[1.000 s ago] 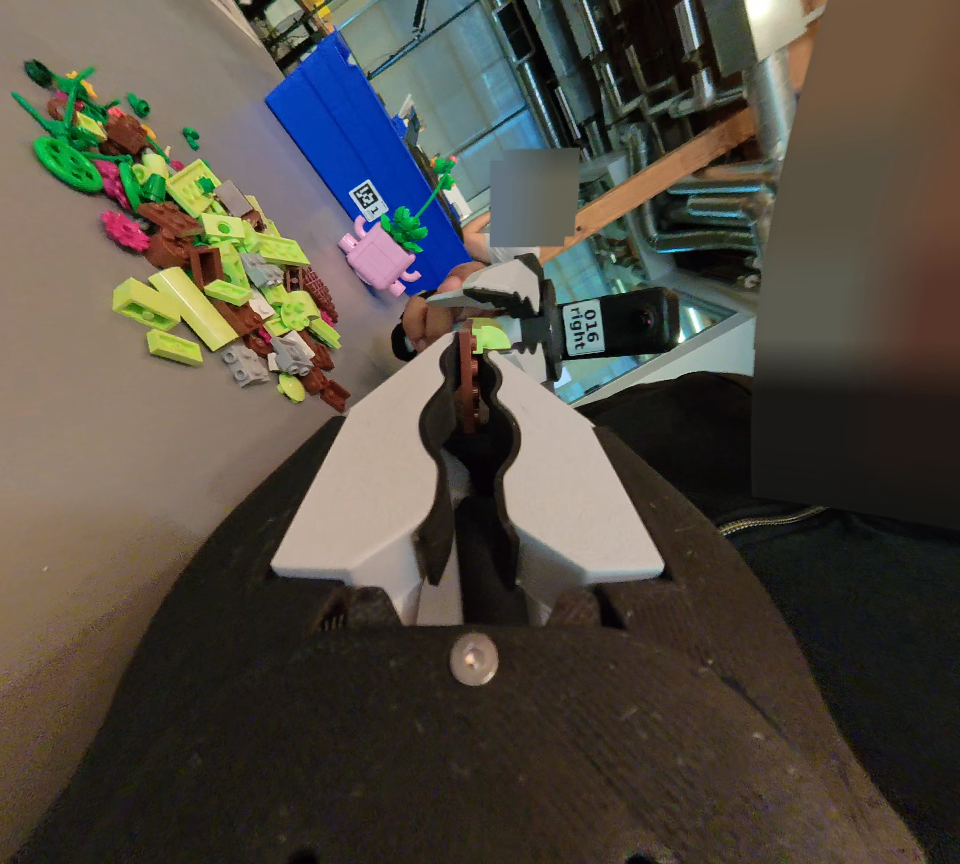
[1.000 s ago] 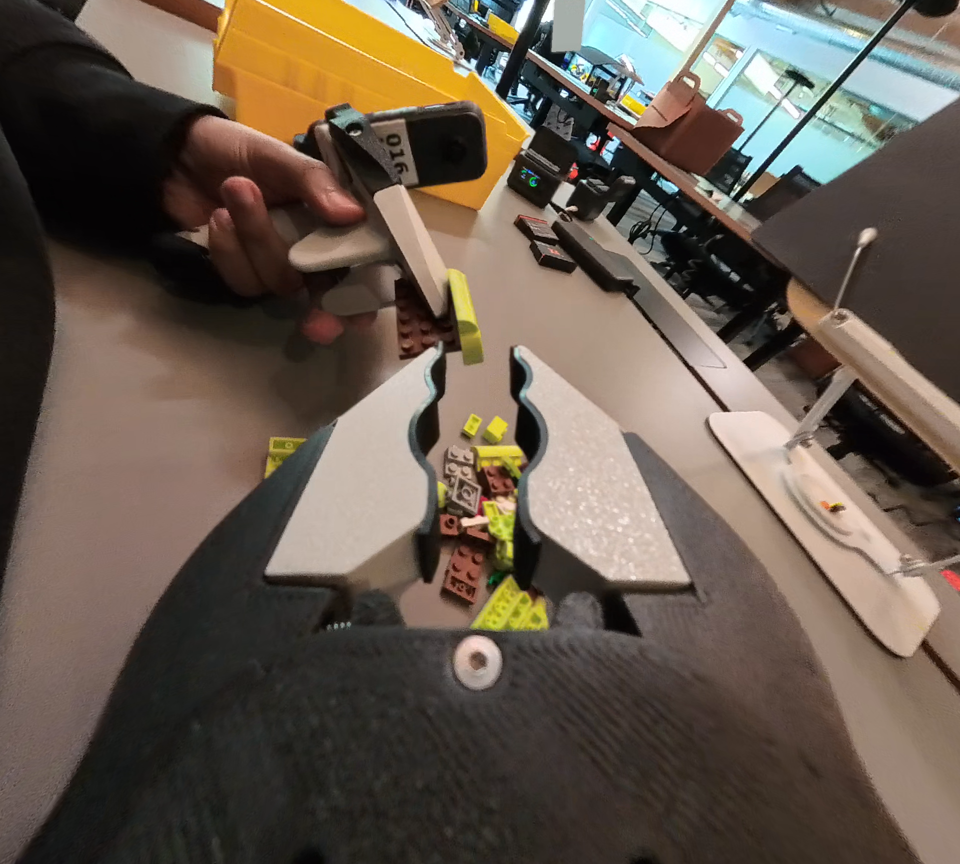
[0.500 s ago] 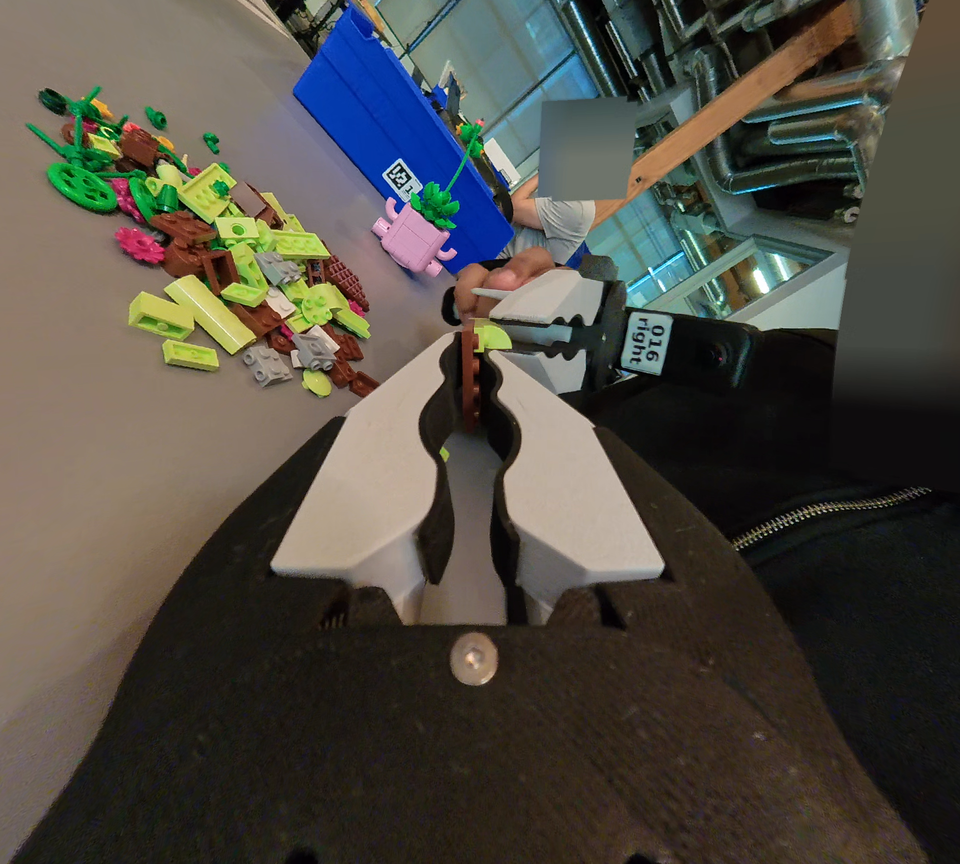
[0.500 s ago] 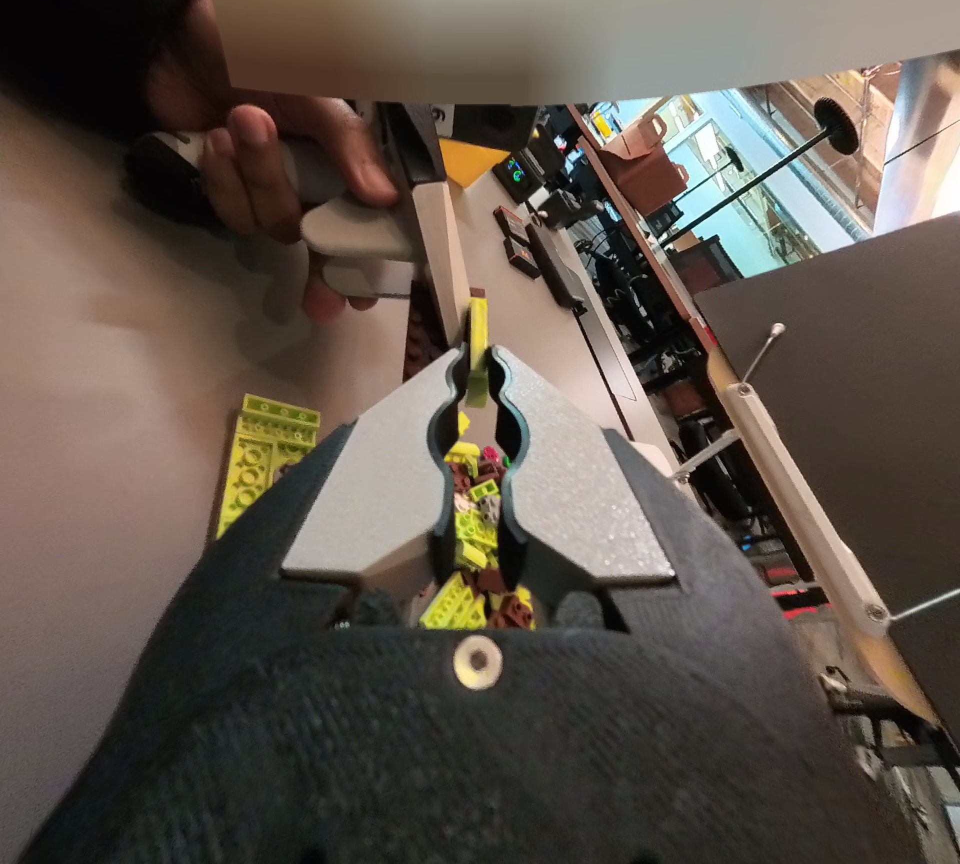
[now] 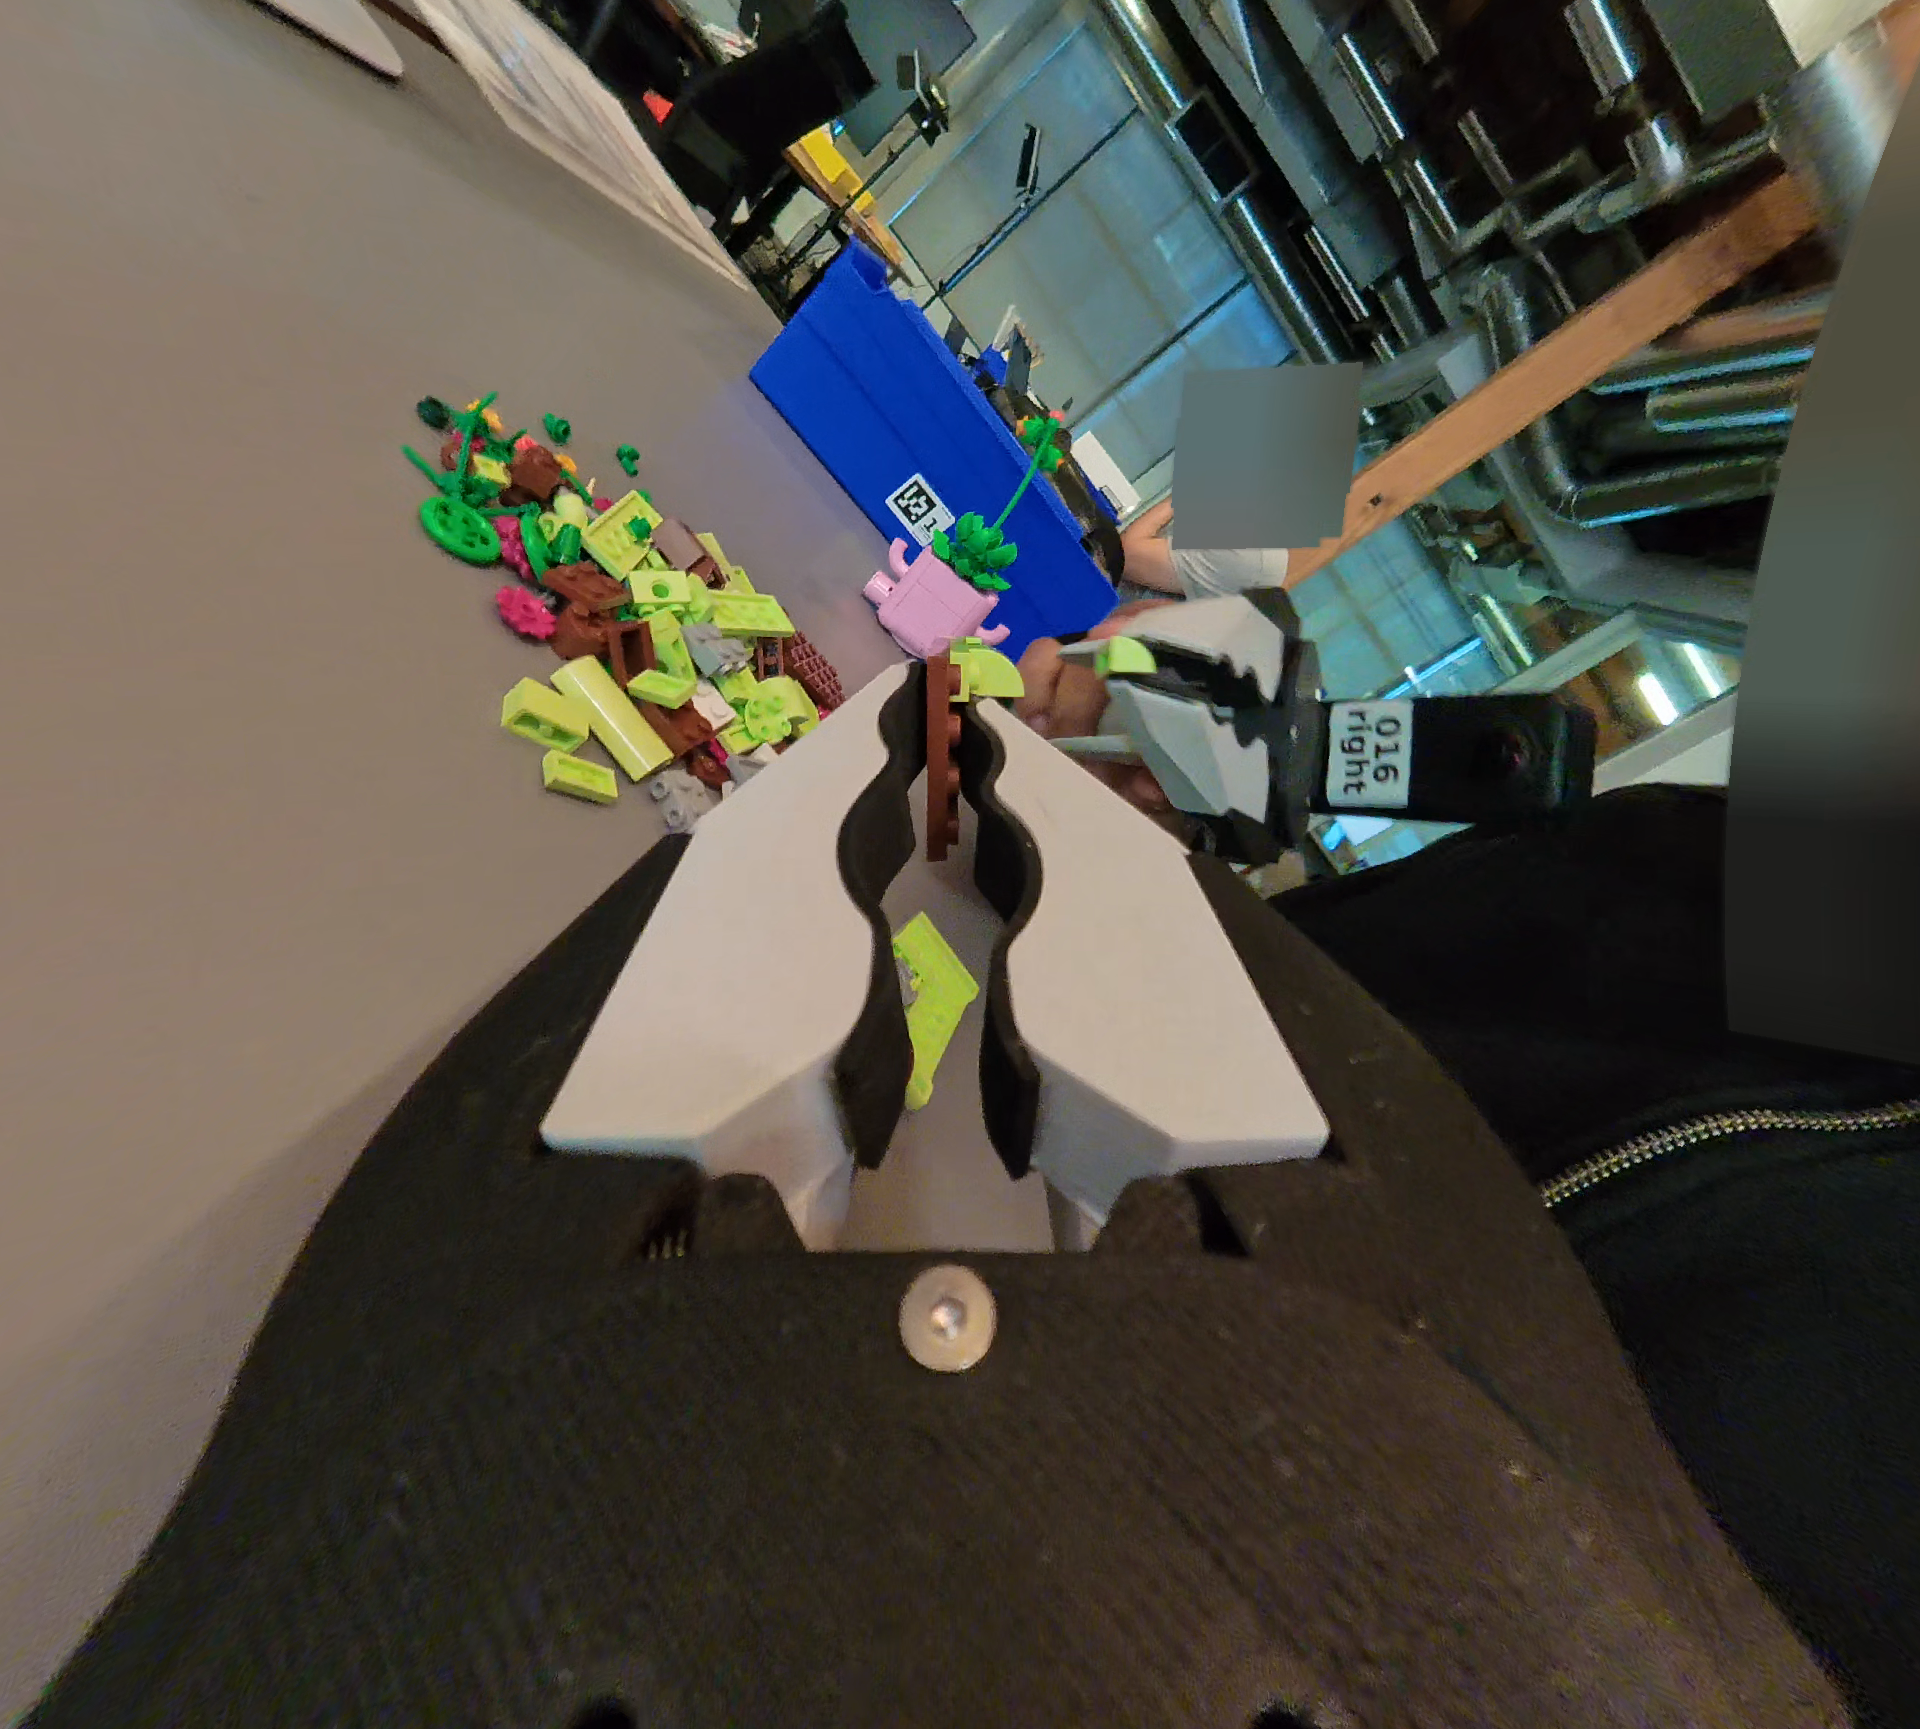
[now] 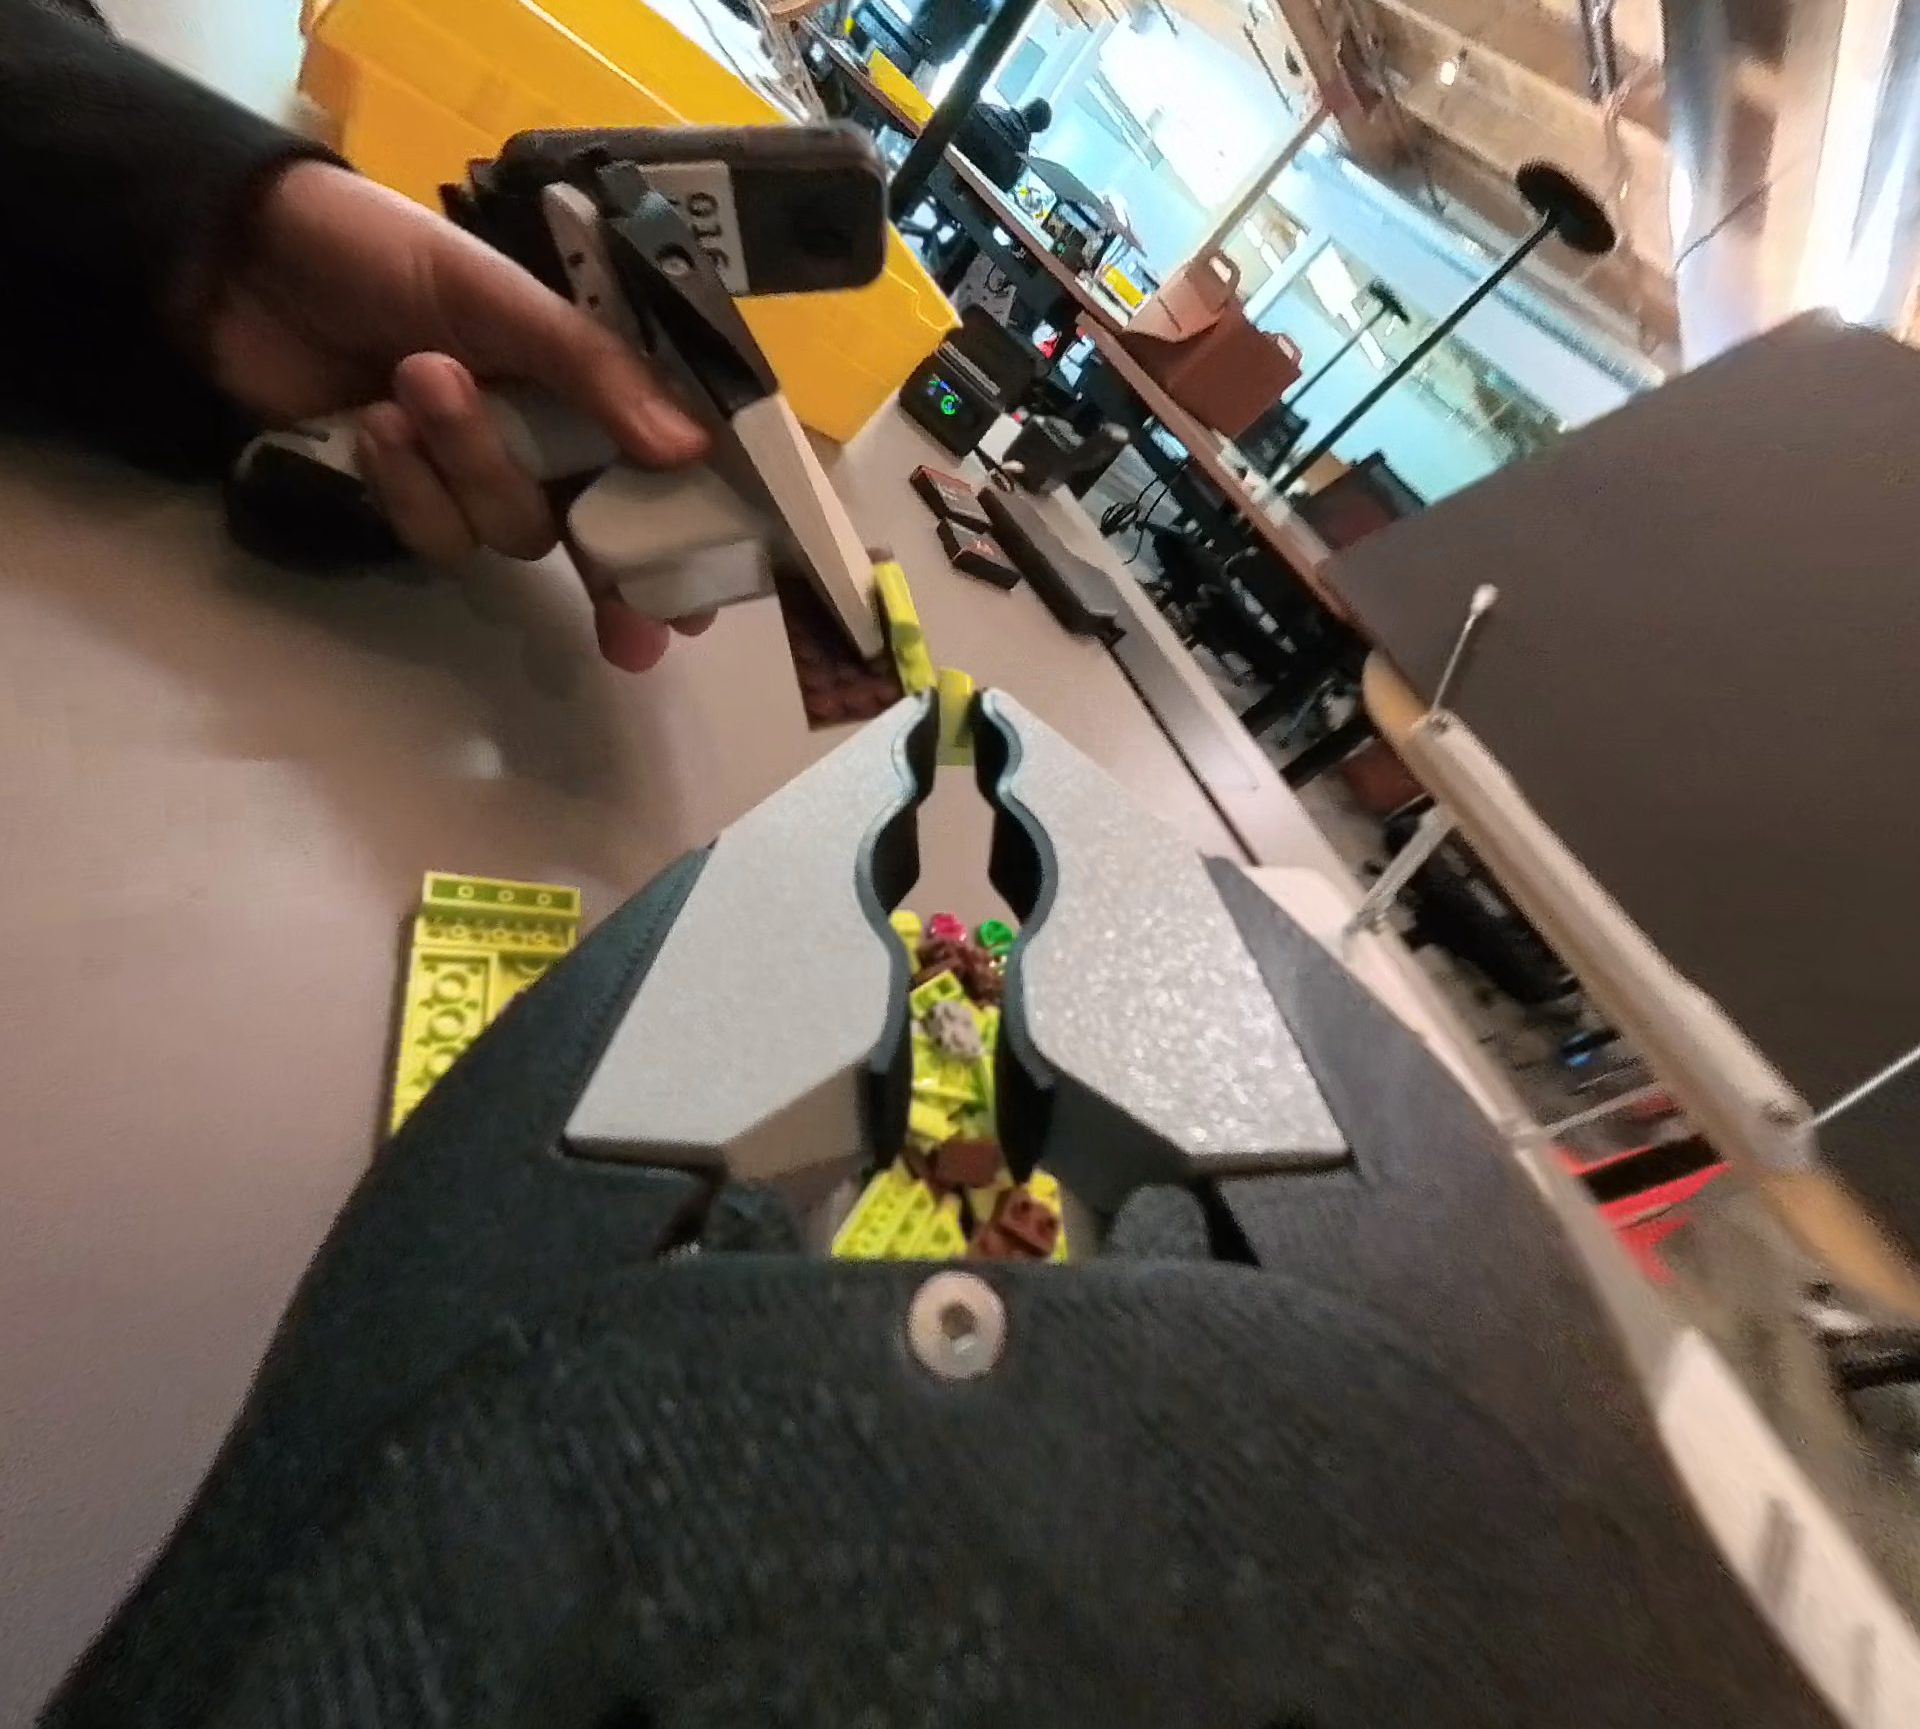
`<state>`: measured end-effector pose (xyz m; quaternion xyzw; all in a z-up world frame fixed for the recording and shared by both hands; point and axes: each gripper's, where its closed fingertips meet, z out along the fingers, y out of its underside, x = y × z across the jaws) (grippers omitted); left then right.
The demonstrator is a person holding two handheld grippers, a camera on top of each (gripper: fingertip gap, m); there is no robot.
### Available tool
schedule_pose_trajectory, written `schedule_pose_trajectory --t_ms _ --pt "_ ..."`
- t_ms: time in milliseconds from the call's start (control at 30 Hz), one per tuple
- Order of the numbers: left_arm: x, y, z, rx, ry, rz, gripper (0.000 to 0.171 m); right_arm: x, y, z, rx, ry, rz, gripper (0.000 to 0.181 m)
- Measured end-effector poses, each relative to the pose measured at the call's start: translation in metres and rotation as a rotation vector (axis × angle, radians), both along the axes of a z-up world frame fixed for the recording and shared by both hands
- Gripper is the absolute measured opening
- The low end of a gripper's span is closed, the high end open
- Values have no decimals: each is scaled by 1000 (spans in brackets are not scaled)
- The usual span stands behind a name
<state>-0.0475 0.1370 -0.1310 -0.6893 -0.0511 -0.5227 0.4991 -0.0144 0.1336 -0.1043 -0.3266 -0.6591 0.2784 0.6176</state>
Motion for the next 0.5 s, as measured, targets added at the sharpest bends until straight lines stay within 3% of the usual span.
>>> schedule_pose_trajectory --t_ms 133,300,400,500 --pt "1 1 5 41 25 -6 1 -3 24 -10 -195 -32 -47 5" --pt "-1 1 3 36 8 -6 1 -3 64 -52 -381 -216 -221 5" --pt "1 1 3 31 -4 -18 1 -3 71 -69 -443 -293 -257 5" --pt "3 2 -1 16 8 -23 1 -5 75 -69 -447 -291 -271 9"
